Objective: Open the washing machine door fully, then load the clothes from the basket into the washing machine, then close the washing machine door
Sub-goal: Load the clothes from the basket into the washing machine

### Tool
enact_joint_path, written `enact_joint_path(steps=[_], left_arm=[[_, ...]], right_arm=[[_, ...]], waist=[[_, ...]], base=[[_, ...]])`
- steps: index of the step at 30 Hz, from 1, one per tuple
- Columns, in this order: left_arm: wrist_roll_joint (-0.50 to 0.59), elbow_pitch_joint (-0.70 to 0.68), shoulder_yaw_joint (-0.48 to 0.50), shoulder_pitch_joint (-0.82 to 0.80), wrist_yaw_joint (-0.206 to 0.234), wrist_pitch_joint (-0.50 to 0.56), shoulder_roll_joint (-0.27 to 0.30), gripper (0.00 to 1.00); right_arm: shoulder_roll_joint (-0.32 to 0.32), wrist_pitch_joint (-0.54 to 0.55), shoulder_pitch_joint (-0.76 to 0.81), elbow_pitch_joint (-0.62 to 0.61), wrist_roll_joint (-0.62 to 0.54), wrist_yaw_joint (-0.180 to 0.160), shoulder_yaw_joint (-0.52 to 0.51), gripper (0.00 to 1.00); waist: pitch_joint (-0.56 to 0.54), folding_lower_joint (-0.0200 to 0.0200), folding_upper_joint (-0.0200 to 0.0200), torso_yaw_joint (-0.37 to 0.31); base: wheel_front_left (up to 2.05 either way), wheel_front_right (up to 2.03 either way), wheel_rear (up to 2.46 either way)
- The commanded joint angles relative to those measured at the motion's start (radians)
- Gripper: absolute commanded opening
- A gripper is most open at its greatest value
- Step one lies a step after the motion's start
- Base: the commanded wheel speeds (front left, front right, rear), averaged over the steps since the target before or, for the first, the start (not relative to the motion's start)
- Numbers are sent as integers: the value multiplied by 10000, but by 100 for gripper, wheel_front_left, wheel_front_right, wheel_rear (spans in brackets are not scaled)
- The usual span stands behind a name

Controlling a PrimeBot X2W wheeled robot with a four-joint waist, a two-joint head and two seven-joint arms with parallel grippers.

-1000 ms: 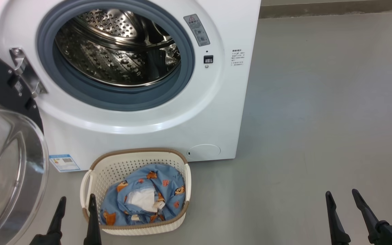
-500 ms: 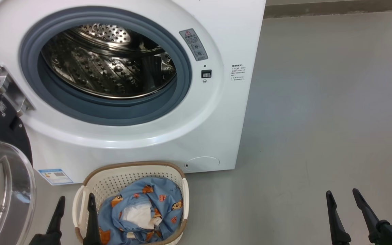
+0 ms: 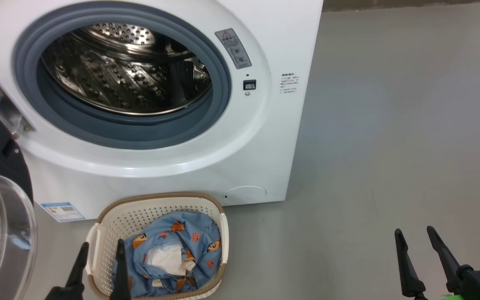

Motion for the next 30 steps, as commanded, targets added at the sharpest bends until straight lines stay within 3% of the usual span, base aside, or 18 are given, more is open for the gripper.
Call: enact_joint_path(steps=[1, 9, 18, 30], left_arm=[[-53, -122, 258, -350, 49, -65, 59, 100], [-19, 727, -207, -1043, 276, -65, 58, 100], [-16, 4001, -843, -3431, 688, -51, 98, 100], [-63, 7627, -663, -6148, 708, 617, 737, 100]], right_arm=[[-129, -118, -377, -215, 129, 16, 293, 100], [-129, -118, -808, -217, 436, 16, 504, 100], [-129, -118, -1777, -143, 879, 16, 825, 100], [-129, -118, -2747, 14, 1198, 16, 1194, 100]], waist=[[147, 0, 0, -92], [1194, 0, 0, -552], [3035, 0, 0, -1324], [4545, 0, 0, -2057]], base=[[0, 0, 0], [0, 0, 0], [0, 0, 0], [0, 0, 0]])
